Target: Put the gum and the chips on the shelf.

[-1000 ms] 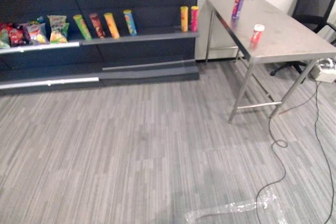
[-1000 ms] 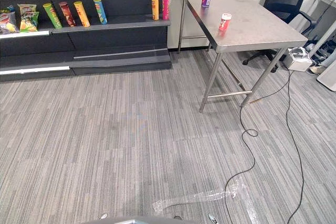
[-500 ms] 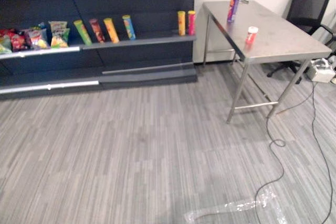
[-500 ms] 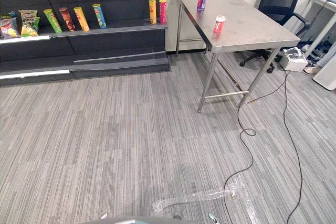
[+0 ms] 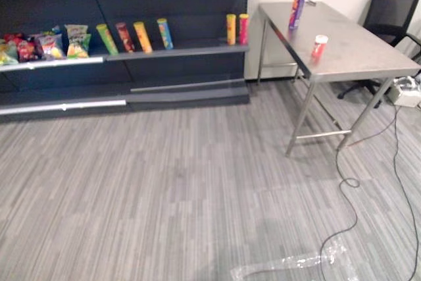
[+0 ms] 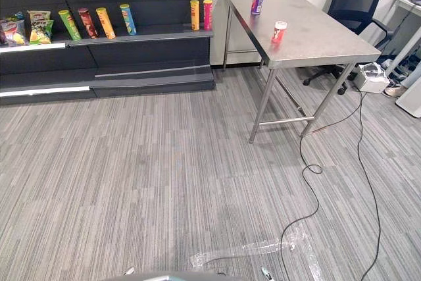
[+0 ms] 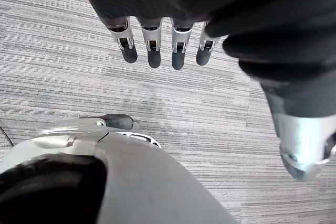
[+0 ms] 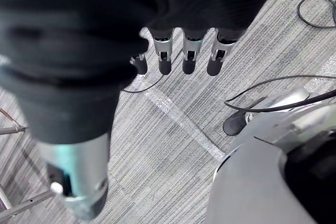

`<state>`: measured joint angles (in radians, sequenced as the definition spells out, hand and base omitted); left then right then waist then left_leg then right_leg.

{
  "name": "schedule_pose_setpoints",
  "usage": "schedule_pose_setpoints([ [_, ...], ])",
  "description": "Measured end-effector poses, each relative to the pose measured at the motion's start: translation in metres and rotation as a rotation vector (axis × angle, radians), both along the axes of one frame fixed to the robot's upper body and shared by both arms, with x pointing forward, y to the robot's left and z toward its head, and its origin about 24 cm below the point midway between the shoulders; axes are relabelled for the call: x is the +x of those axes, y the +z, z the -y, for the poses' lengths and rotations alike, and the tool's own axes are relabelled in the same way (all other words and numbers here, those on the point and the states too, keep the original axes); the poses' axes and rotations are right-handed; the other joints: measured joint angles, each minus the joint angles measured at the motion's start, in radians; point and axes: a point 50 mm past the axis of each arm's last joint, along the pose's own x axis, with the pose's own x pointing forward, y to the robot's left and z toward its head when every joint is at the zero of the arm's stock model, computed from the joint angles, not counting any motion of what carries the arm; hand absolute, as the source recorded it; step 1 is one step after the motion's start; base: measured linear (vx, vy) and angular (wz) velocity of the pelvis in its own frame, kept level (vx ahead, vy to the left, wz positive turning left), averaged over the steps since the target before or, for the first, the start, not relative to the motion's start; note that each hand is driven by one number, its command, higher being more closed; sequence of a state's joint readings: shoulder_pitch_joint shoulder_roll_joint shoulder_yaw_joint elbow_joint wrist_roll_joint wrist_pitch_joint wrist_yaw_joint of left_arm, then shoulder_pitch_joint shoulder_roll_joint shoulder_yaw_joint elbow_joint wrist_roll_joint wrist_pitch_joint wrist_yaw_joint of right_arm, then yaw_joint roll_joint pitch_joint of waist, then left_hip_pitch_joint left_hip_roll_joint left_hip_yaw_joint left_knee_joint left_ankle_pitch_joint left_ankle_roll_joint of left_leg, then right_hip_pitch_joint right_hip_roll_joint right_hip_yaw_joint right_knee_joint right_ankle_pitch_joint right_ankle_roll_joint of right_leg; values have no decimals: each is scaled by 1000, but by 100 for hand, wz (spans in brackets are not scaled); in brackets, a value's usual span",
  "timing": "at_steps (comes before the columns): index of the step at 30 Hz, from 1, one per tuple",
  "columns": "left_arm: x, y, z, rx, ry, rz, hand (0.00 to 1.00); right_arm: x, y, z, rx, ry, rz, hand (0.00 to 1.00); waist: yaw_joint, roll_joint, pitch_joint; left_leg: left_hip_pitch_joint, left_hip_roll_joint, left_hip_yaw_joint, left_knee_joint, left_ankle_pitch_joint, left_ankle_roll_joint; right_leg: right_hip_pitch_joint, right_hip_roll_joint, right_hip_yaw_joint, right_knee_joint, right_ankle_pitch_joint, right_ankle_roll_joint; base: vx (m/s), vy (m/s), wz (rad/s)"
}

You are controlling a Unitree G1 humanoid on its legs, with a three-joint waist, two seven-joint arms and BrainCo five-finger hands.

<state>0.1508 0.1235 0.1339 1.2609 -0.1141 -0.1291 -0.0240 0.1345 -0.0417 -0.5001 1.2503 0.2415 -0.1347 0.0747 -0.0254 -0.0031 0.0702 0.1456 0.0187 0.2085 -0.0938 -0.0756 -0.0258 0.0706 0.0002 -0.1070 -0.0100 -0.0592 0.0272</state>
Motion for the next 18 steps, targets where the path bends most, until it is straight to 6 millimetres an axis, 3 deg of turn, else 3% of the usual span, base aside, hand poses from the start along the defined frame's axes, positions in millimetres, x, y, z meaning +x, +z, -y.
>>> schedule_pose_setpoints([
  [5, 5, 1, -4, 17, 2, 10, 0, 11, 1, -1, -11, 46, 31, 0, -2, -12, 24, -27, -13, -2, 22, -7, -12, -126, -32, -1, 240, -120, -8, -47, -33, 5],
  [8, 9, 2, -9, 28, 70, 32, 0, 16, 2, -3, -14, 69, 50, 0, -2, -36, 54, -51, -16, -2, 70, -27, -34, -169, -48, -6, 333, -177, -22, -1, -80, 10],
  [10, 14, 4, -13, 27, 109, 54, 0, 15, 2, -6, -7, 79, 51, 0, -1, -49, 82, -148, 20, -3, 301, -113, -64, -171, -49, -31, 370, -223, -44, 16, -183, 33],
  [11, 16, 4, -15, 26, 125, 61, 0, 15, 1, -7, -3, 77, 50, 0, -3, -53, 93, -187, 33, 1, 393, -122, -64, -165, -51, -42, 373, -229, -48, 20, -198, 41],
  [12, 19, 5, -15, 21, 148, 77, 0, 11, 1, -8, -1, 73, 42, 0, -4, -59, 113, -265, 61, 3, 583, -122, -62, -140, -52, -57, 381, -235, -59, 40, -158, 28],
  [14, 20, 4, -11, -7, 220, 93, 0, 5, 1, -6, -5, 70, 29, 0, 1, -53, 133, -339, 100, 0, 772, -132, -61, -96, -42, -69, 395, -256, -66, 130, -126, 19],
  [15, 19, 3, -8, -23, 249, 97, 0, 5, 1, -4, -12, 70, 28, 0, 0, -38, 135, -369, 111, -4, 810, -149, -62, -73, -40, -73, 397, -271, -67, 159, -59, 16],
  [18, 24, 3, -4, -40, 228, 120, 0, 17, 3, 2, -29, 80, 53, 0, 0, -17, 143, -469, 106, -3, 724, -148, -51, -64, -52, -61, 394, -293, -63, 169, 51, -8],
])
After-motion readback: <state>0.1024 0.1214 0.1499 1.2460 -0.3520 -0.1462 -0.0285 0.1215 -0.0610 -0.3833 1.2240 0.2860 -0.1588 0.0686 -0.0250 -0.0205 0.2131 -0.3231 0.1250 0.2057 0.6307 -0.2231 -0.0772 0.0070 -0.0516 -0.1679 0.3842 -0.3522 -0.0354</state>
